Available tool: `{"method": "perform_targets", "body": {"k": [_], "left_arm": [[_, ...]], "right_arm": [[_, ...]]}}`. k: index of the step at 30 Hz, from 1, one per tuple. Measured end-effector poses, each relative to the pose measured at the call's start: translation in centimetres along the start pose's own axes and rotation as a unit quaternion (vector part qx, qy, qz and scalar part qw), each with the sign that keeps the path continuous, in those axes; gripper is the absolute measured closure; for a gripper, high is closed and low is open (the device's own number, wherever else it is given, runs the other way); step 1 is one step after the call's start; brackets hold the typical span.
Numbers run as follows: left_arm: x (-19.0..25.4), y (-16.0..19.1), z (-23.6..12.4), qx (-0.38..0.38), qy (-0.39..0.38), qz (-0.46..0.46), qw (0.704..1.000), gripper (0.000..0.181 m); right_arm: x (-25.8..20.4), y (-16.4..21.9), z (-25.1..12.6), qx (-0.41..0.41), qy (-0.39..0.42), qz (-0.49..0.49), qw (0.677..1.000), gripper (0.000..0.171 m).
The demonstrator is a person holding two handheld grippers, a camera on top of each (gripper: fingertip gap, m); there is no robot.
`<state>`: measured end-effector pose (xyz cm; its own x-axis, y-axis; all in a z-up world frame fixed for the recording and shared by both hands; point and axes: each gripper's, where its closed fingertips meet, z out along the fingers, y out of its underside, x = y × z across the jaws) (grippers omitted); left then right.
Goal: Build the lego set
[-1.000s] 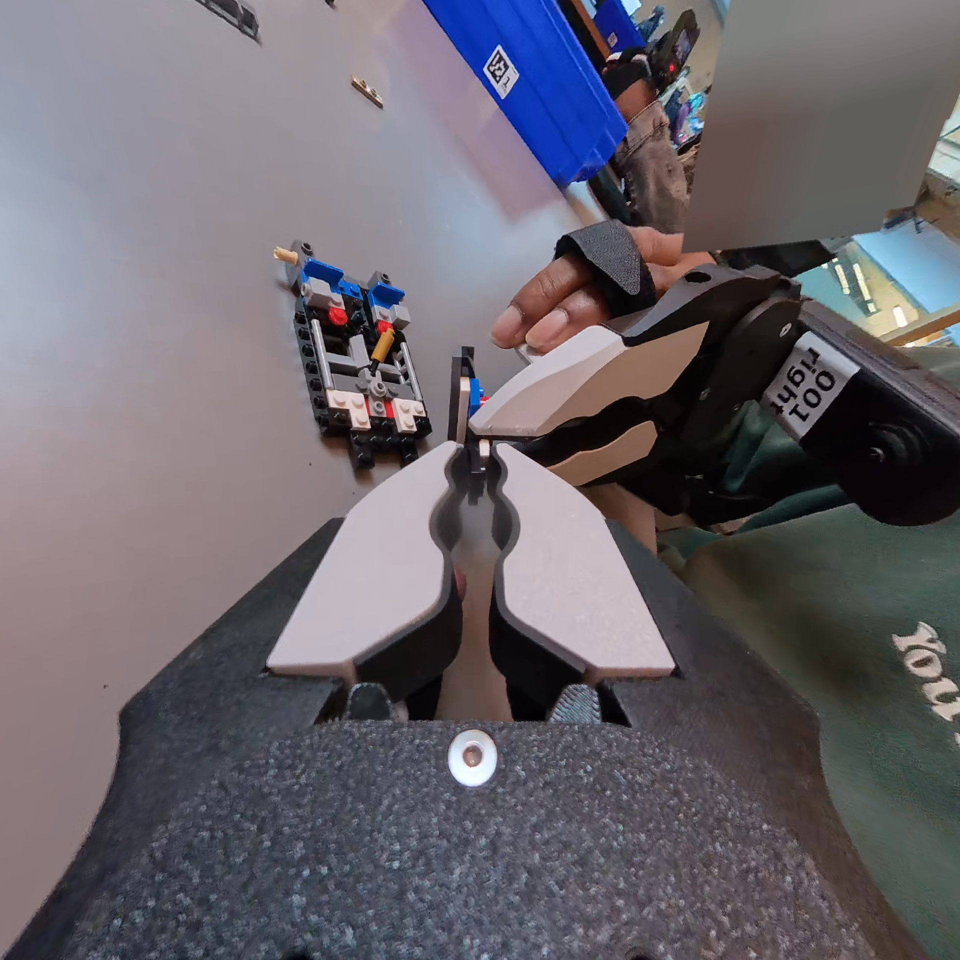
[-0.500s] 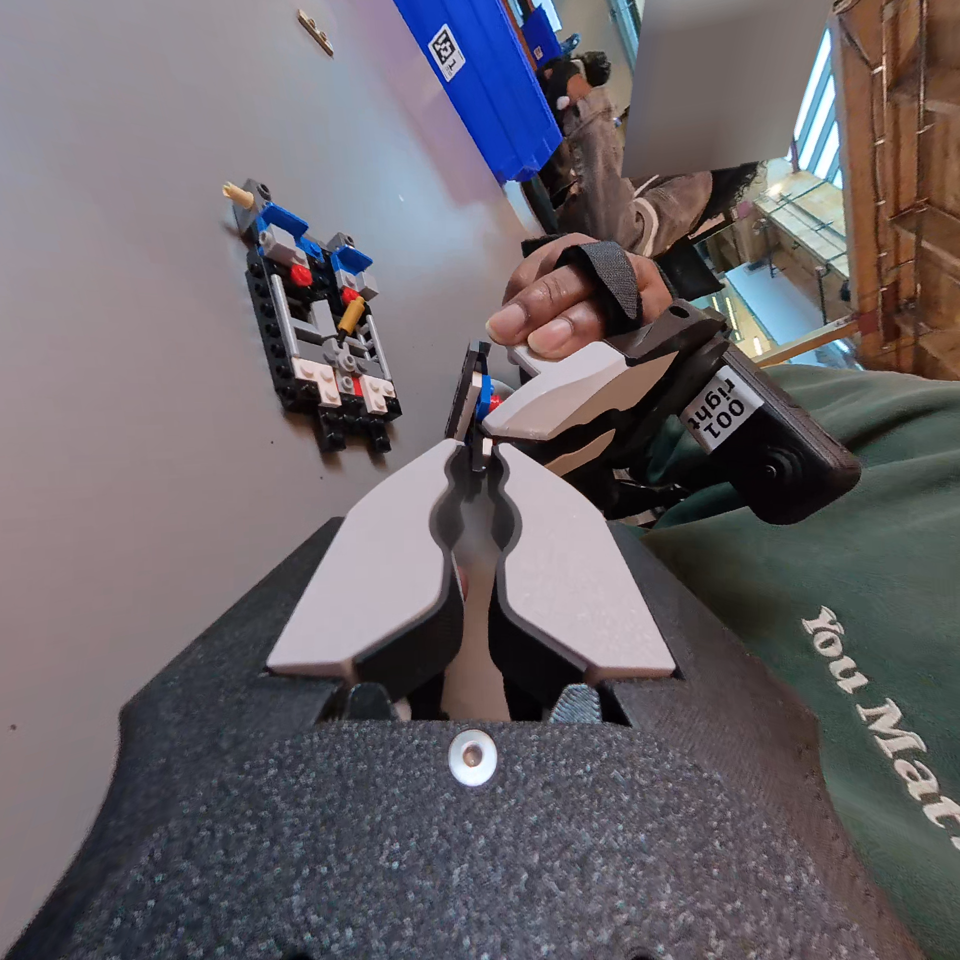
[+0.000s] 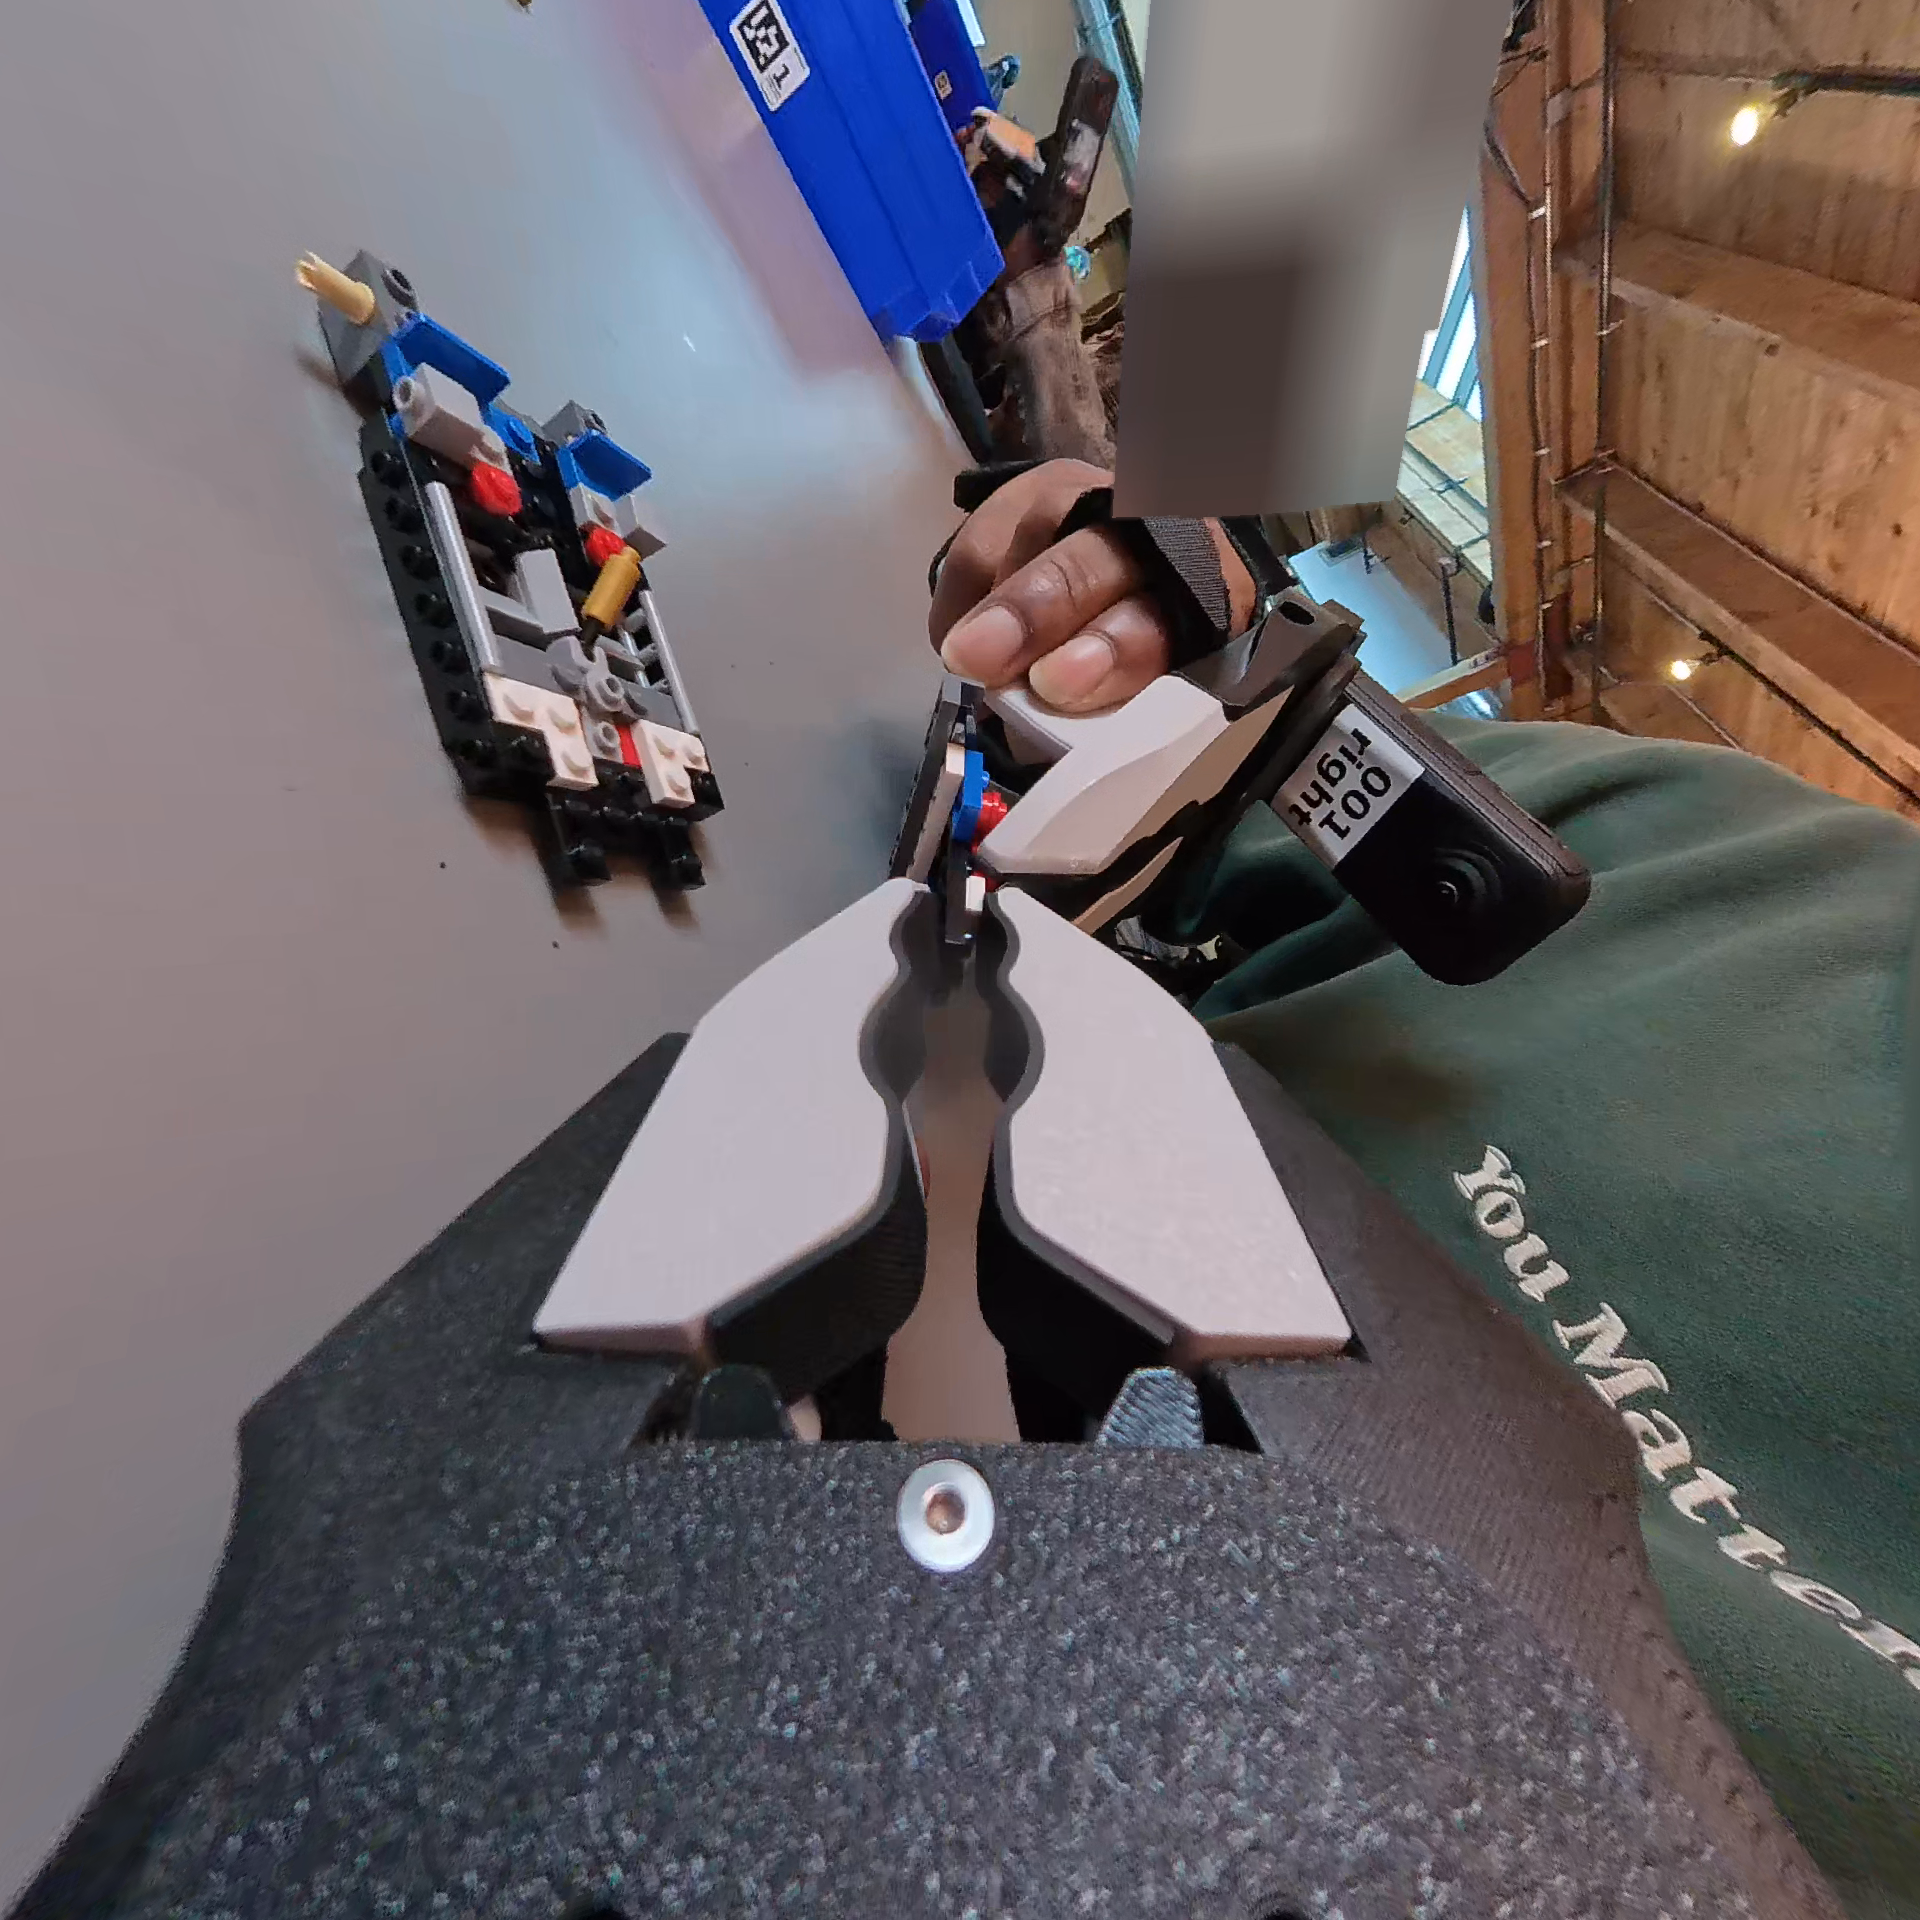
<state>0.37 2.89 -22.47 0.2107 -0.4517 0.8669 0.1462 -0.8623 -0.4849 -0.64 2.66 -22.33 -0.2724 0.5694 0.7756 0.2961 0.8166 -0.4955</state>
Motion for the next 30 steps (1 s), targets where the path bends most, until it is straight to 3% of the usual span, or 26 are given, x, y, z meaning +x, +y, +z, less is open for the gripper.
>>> {"method": "perform_targets", "body": {"k": [7,16,21,22,23,24,26,30], "left_arm": [[0.7,-0.4,0.0,0.013,0.002,0.014,1.0,0.174],[0.4,-0.2,-0.5,-0.007,-0.039,0.088,0.995,0.175],[-0.8,-0.3,-0.2,-0.006,-0.082,0.084,0.993,0.174],[-1.2,-0.3,-0.2,-0.006,-0.093,0.079,0.992,0.174],[-3.6,-0.6,-1.1,-0.004,-0.175,0.097,0.98,0.174],[-3.6,-1.1,-1.7,0.011,-0.166,0.071,0.983,0.175],[-1.9,-1.0,-1.1,0.006,-0.143,0.096,0.985,0.175],[-2.1,-0.7,-0.7,-0.003,-0.14,0.091,0.986,0.175]], "right_arm": [[0.6,-0.3,-0.4,0.056,-0.023,0.093,0.994,0.156],[0.1,-0.1,-0.1,0.049,-0.037,0.097,0.993,0.156],[-0.3,0.8,0.3,0.008,-0.034,0.064,0.997,0.157],[-0.3,0.4,0.2,0.022,-0.032,0.057,0.998,0.156],[0.2,-2.6,-0.8,0.107,-0.023,0.066,0.992,0.156],[0.3,-3.2,-0.9,0.092,-0.022,0.055,0.994,0.156],[0.3,-0.9,-0.4,0.056,-0.008,0.035,0.998,0.156],[2.4,-2.1,-1.6,0.105,0.009,0.108,0.989,0.156]]}}
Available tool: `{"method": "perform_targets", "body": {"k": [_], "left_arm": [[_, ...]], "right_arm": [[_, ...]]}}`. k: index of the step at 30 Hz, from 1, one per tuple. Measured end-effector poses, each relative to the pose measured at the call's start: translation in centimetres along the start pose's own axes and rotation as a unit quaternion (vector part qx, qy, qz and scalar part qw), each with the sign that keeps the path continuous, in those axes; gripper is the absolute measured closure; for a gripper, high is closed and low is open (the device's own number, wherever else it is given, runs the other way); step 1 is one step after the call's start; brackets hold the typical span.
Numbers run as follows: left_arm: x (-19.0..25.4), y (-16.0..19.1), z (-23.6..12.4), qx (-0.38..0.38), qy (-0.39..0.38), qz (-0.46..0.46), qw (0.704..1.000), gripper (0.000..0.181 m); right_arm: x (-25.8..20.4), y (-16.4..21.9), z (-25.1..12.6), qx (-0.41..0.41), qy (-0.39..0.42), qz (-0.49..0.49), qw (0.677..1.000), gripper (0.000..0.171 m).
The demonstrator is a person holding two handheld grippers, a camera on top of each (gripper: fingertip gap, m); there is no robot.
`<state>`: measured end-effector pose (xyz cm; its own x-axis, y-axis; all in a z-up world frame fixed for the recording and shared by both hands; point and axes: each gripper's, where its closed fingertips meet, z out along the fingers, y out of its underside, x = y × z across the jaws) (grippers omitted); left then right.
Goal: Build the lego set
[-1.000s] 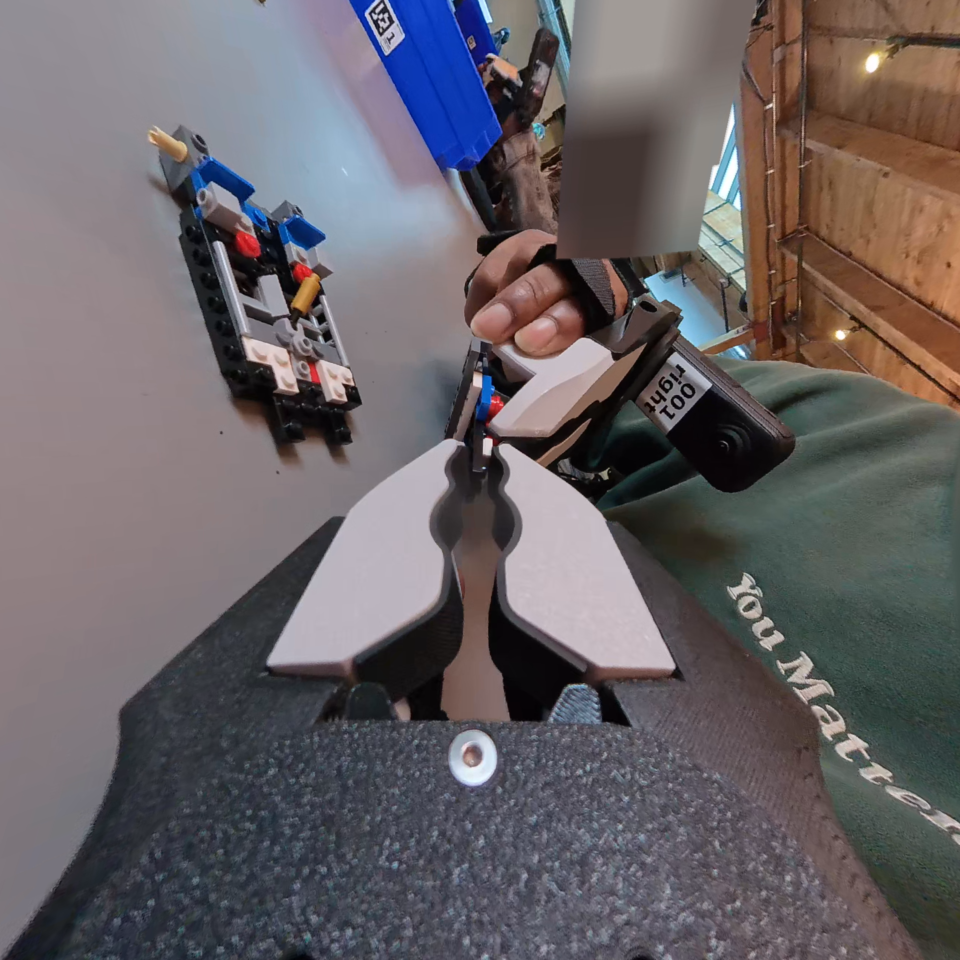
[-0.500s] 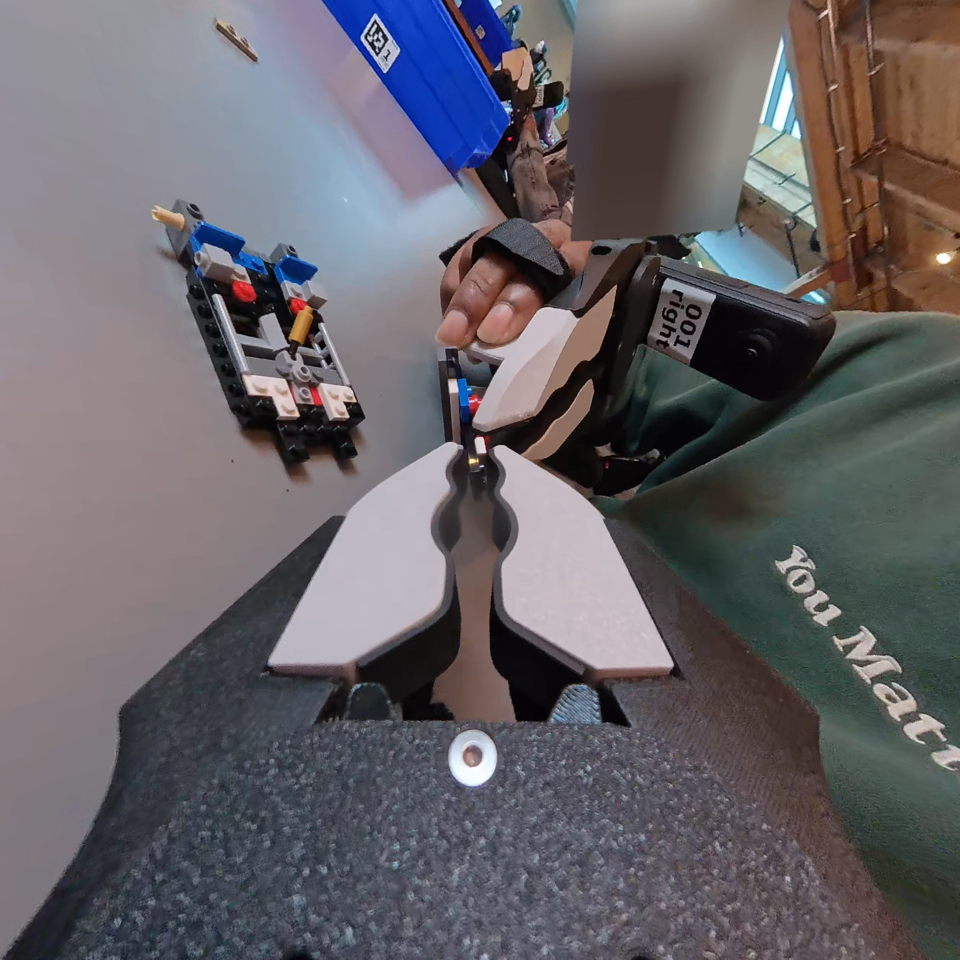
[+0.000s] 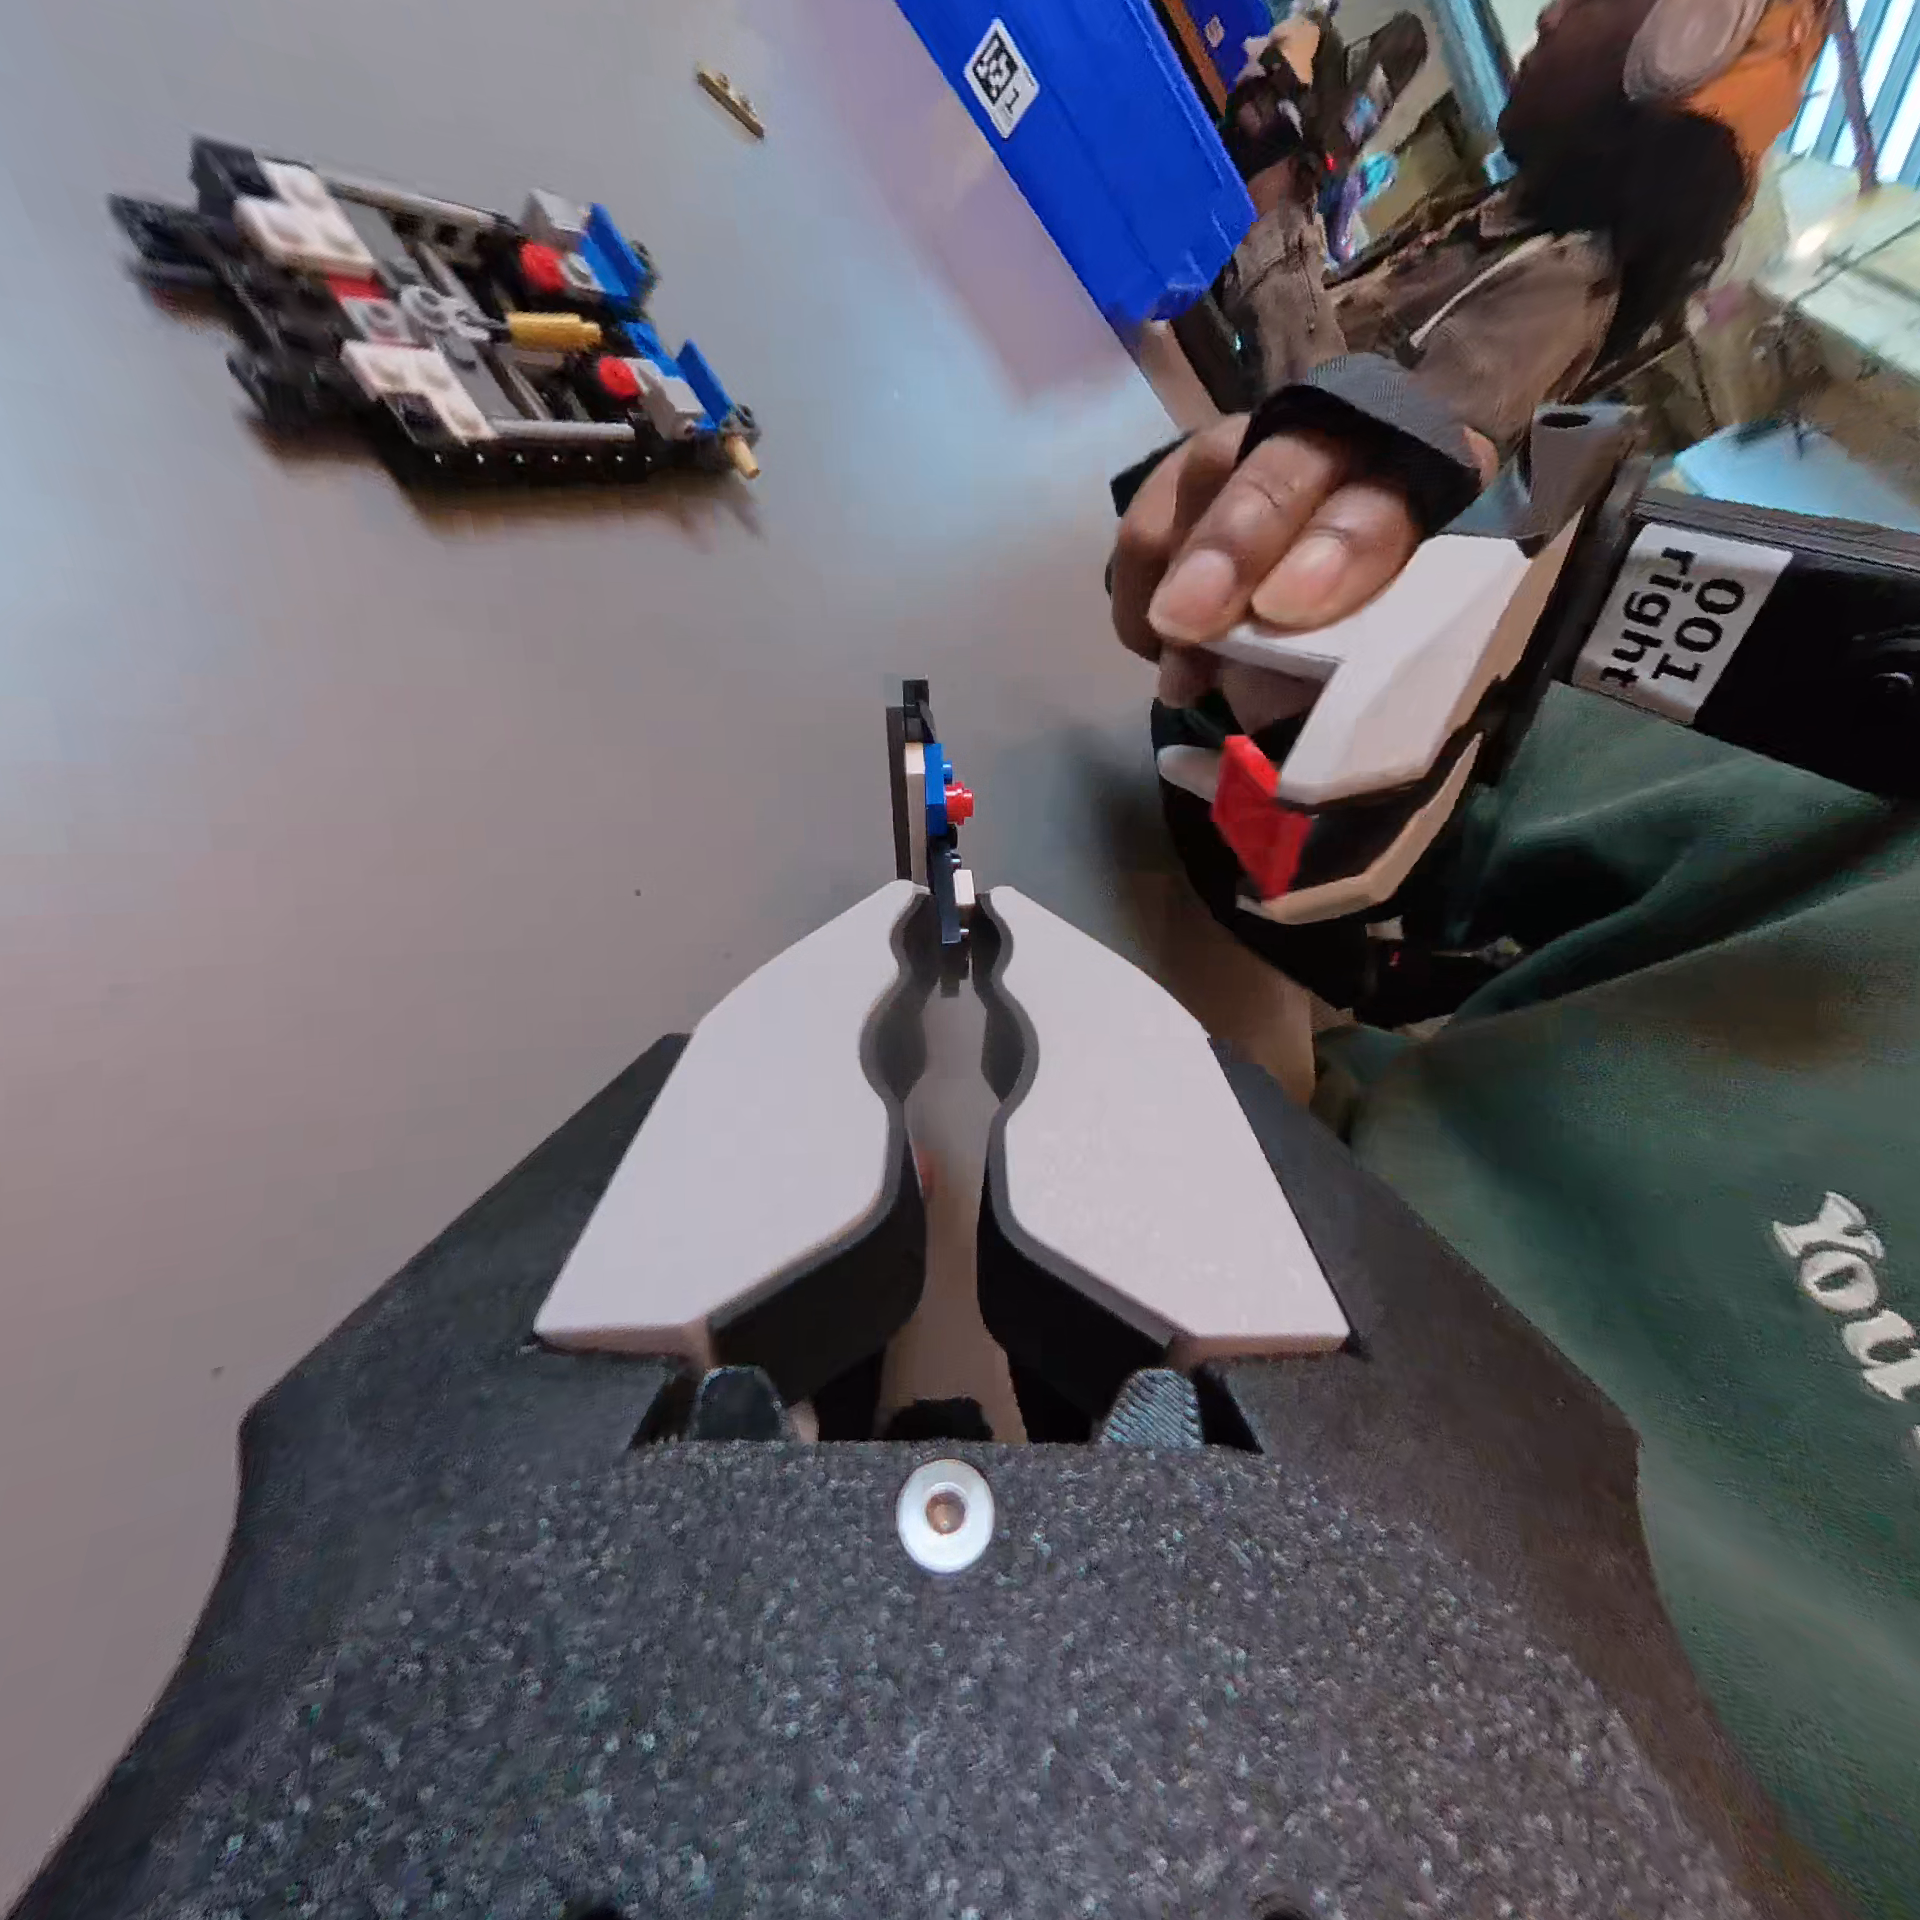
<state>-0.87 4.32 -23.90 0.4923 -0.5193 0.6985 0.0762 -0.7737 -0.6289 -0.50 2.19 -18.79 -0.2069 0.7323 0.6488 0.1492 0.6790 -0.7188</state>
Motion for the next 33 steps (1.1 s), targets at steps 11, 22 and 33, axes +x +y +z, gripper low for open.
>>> {"method": "perform_targets", "body": {"k": [11,22,33], "left_arm": [[0.4,-2.0,0.7,0.041,0.041,-0.068,0.996,0.175],[-1.2,-8.4,8.8,-0.105,-0.002,0.006,0.994,0.175],[-5.5,-10.1,9.7,-0.249,-0.089,0.01,0.964,0.172]], "right_arm": [[11.2,3.5,-6.0,0.04,0.194,0.245,0.949,0.155],[15.8,7.5,-11.8,0.024,0.297,0.345,0.89,0.155],[15.1,8.4,-11.8,0.028,0.262,0.396,0.879,0.155]]}}
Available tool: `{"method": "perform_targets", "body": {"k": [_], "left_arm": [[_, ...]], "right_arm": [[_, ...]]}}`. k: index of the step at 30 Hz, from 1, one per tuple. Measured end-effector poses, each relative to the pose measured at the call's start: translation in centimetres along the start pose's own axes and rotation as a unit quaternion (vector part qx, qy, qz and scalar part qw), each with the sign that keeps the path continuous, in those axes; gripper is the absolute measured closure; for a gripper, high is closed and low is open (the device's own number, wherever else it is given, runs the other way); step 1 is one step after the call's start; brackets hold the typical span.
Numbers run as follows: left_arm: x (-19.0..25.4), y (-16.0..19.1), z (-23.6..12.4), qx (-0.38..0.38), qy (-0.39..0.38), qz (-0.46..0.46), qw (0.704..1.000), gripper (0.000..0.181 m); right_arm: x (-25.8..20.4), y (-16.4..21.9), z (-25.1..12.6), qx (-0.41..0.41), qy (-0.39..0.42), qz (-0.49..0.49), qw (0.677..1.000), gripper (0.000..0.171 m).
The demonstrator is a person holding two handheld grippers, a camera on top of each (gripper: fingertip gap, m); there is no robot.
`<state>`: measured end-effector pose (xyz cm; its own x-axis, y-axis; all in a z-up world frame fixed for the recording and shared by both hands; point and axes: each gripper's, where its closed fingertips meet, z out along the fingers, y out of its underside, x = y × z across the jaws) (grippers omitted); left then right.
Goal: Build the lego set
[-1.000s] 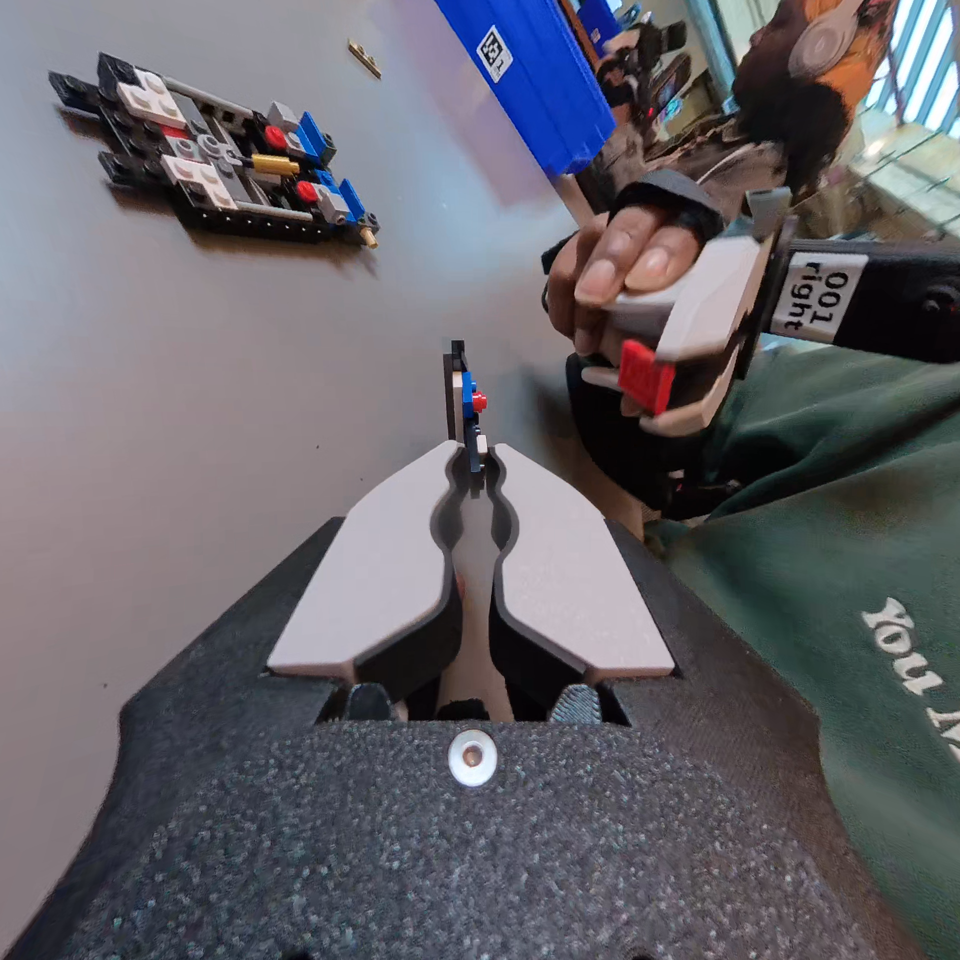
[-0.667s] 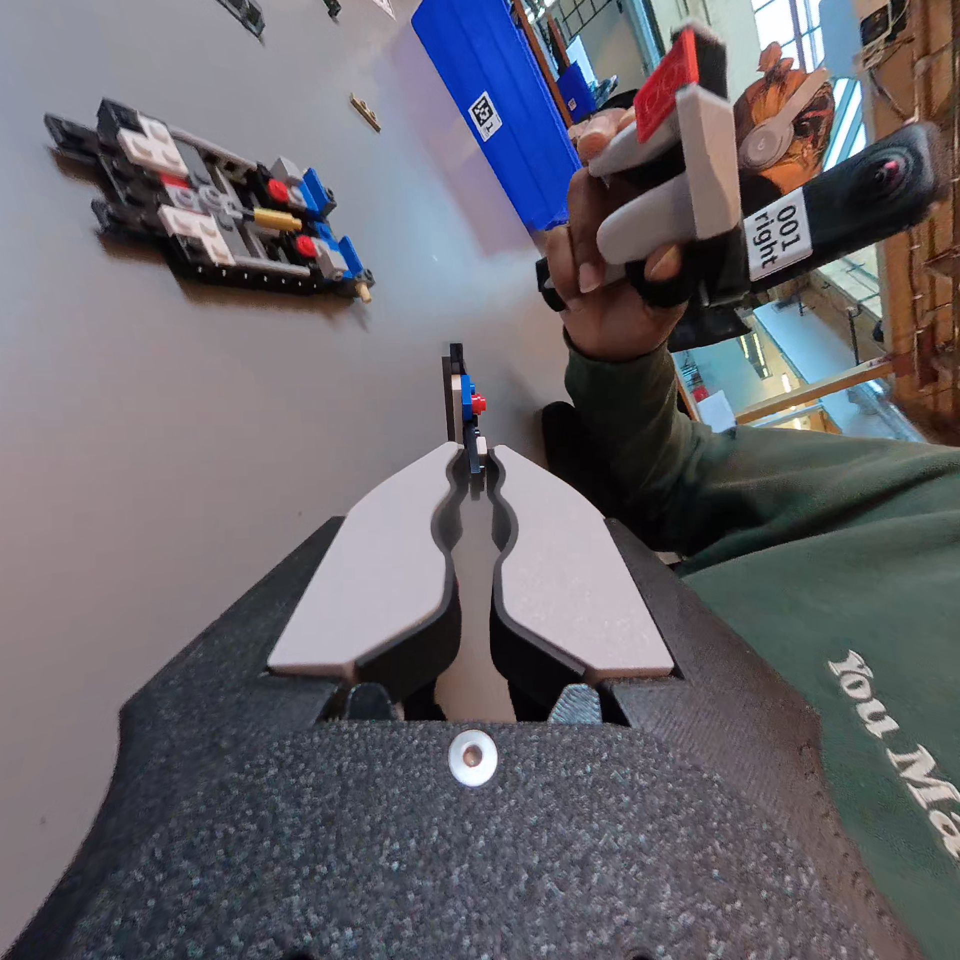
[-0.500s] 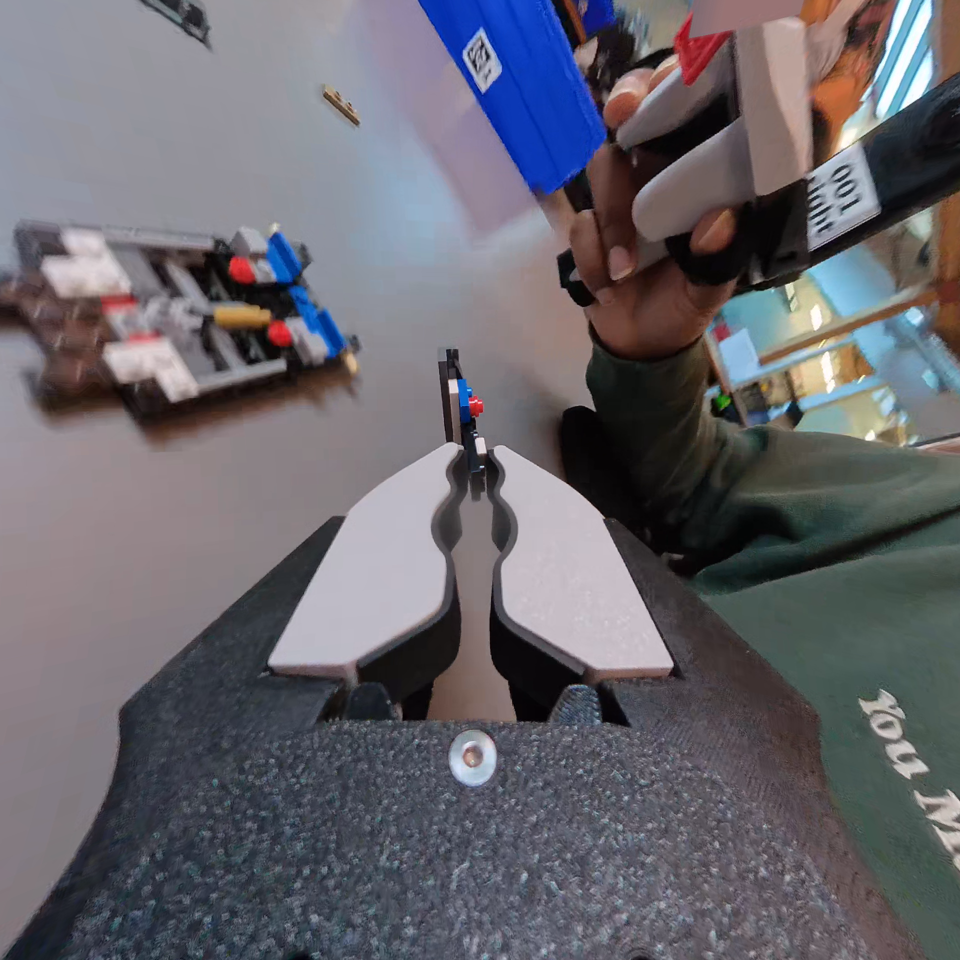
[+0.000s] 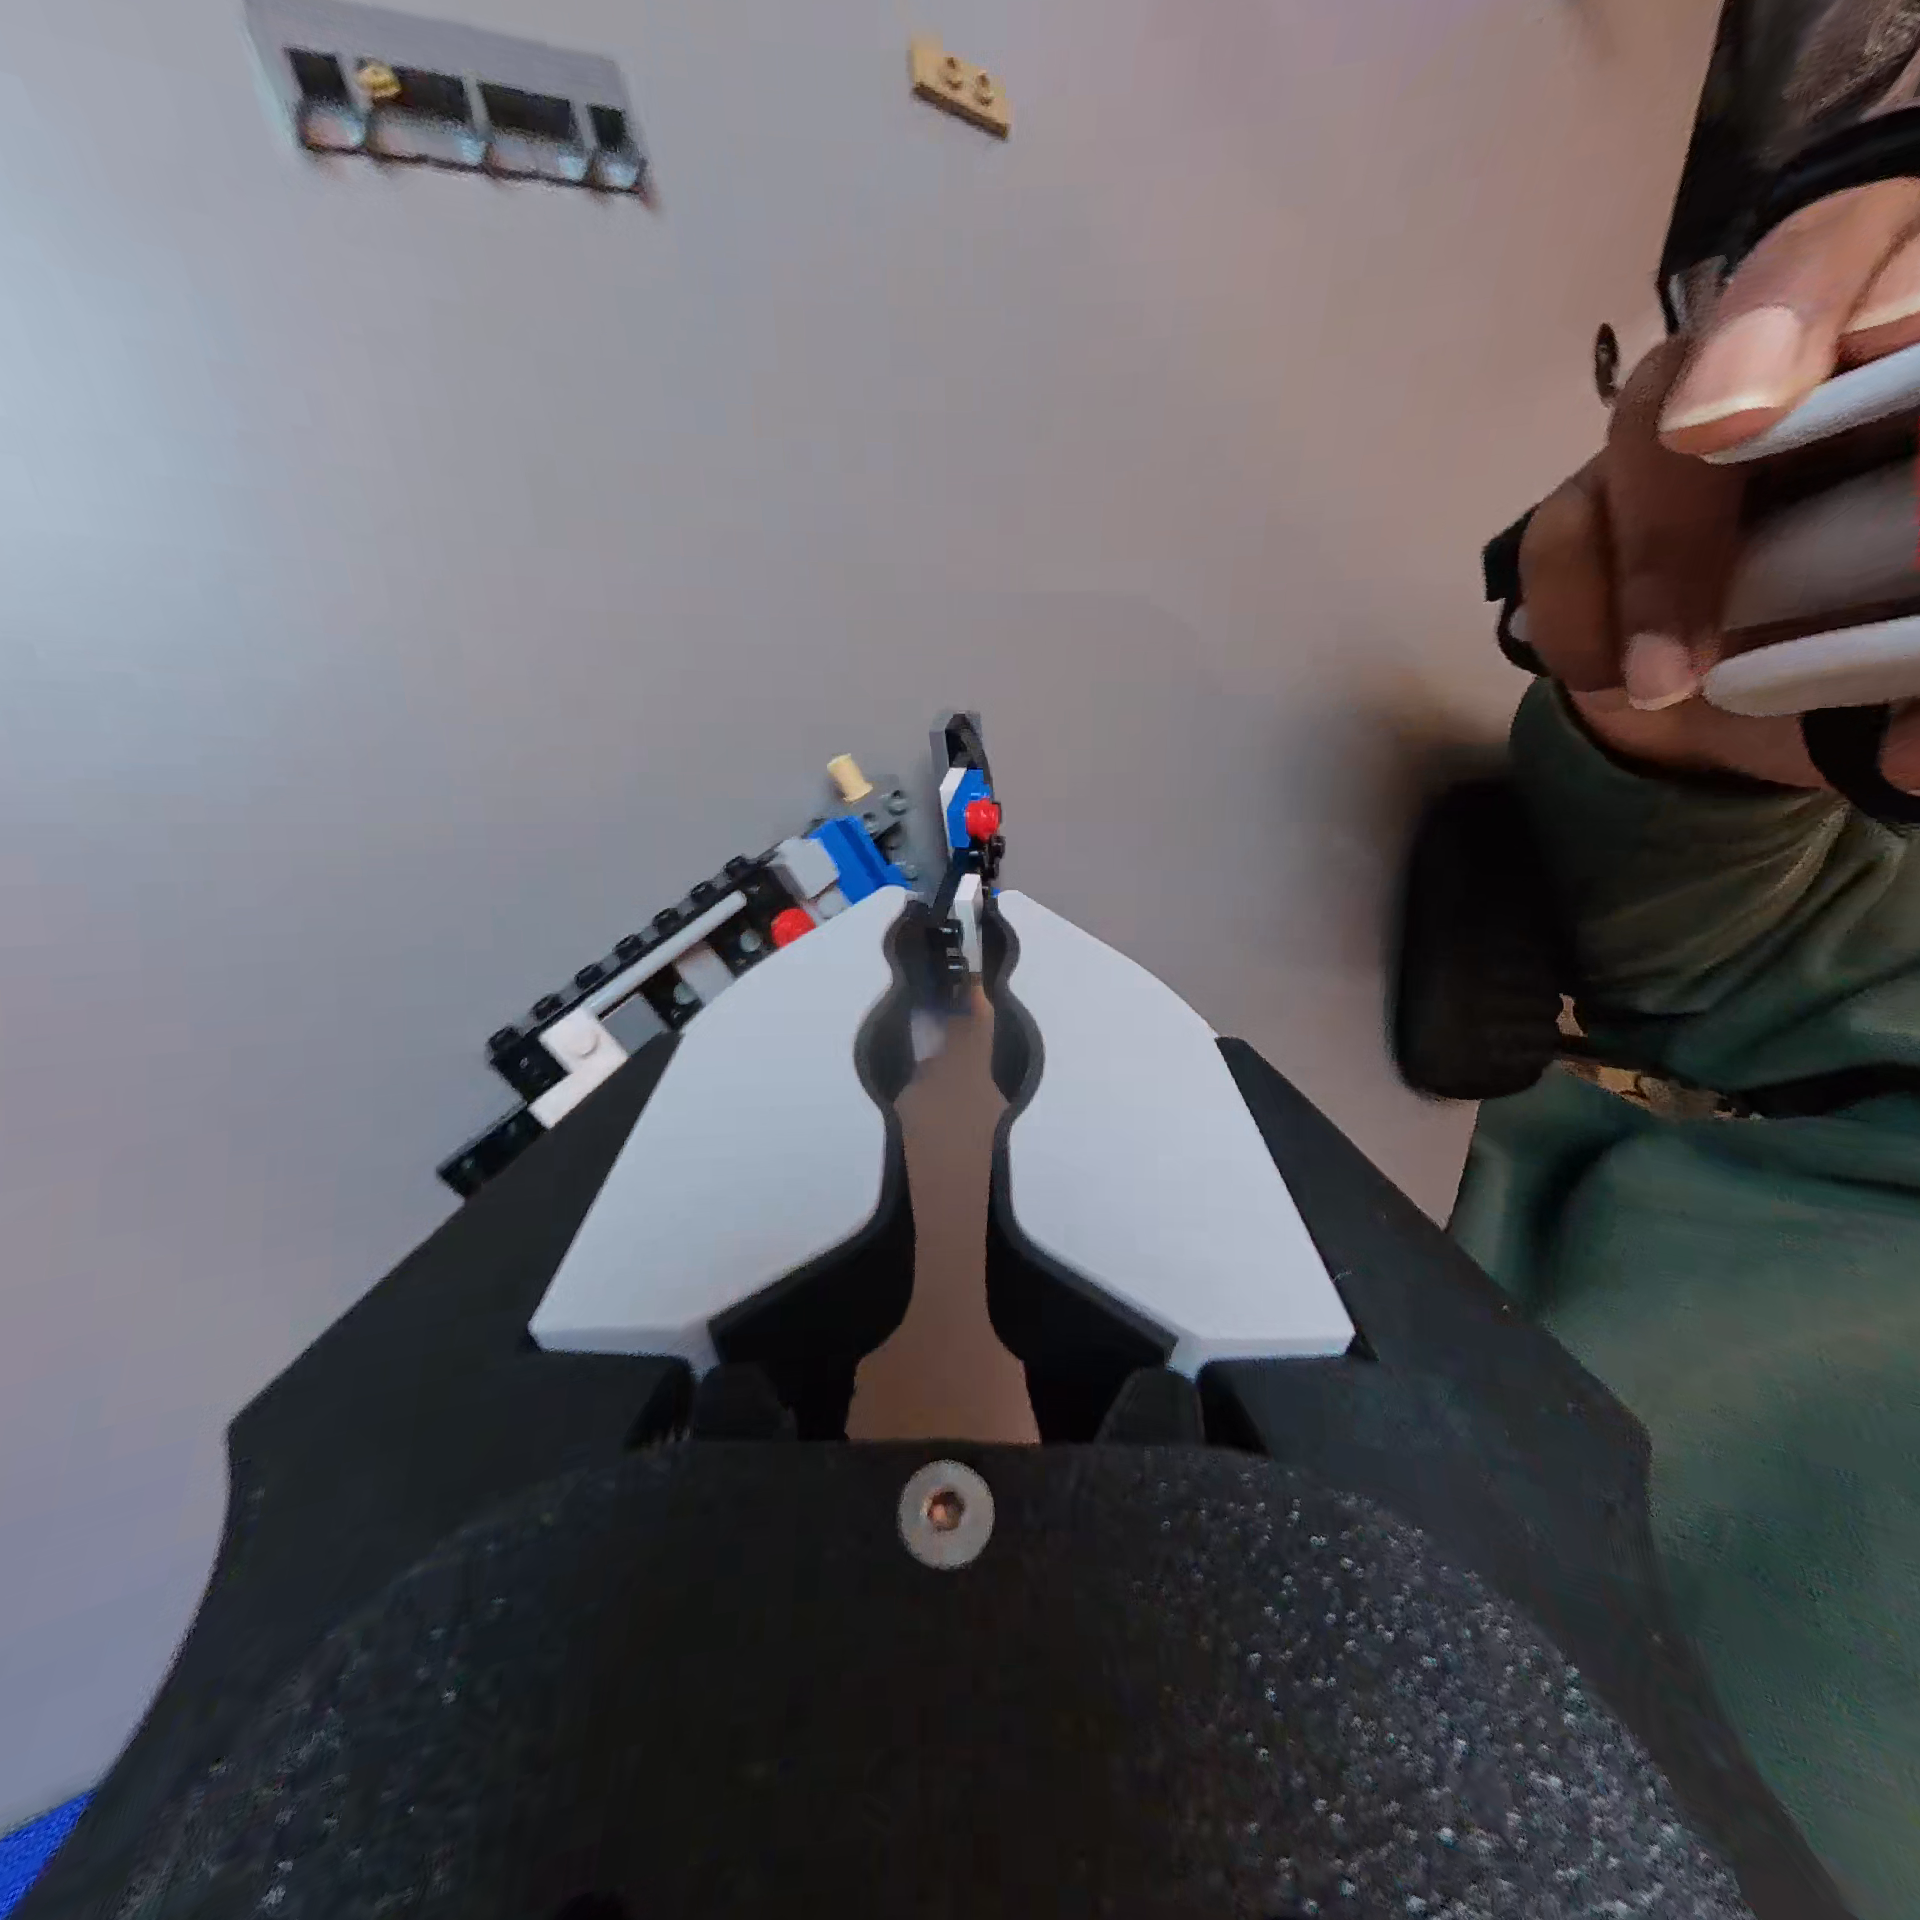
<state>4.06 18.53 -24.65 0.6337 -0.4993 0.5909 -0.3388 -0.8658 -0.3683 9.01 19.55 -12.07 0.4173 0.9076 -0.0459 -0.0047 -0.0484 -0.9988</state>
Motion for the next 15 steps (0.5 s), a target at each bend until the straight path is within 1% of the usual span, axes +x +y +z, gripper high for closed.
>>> {"method": "perform_targets", "body": {"k": [2,4,6,8,11,13,15], "left_arm": [[-0.7,0.4,0.0,-0.004,-0.013,-0.01,1.0,0.169],[-1.3,0.9,-0.1,-0.006,-0.033,-0.016,0.999,0.161],[-1.8,0.7,-0.6,0.008,-0.062,-0.008,0.998,0.153],[-1.8,0.3,-1.5,0.027,-0.099,0.021,0.994,0.15],[-1.2,0.0,-3.2,0.067,-0.153,0.073,0.983,0.15],[-0.1,0.5,-4.2,0.098,-0.165,0.113,0.975,0.152],[1.7,1.2,-5.2,0.147,-0.162,0.161,0.962,0.155]], "right_arm": [[-0.2,0.1,0.1,-0.001,-0.006,-0.001,1.0,0.155],[-0.5,0.2,0.2,-0.004,-0.011,-0.001,1.0,0.155],[-0.7,0.3,0.3,-0.005,-0.014,-0.003,1.0,0.155],[-0.9,0.4,0.4,-0.007,-0.019,-0.008,1.0,0.155],[-1.4,0.6,0.6,-0.012,-0.026,-0.017,0.999,0.155],[-1.9,0.9,0.7,-0.016,-0.039,-0.023,0.999,0.155],[-3.1,0.9,0.8,-0.009,-0.069,-0.029,0.997,0.155]]}}
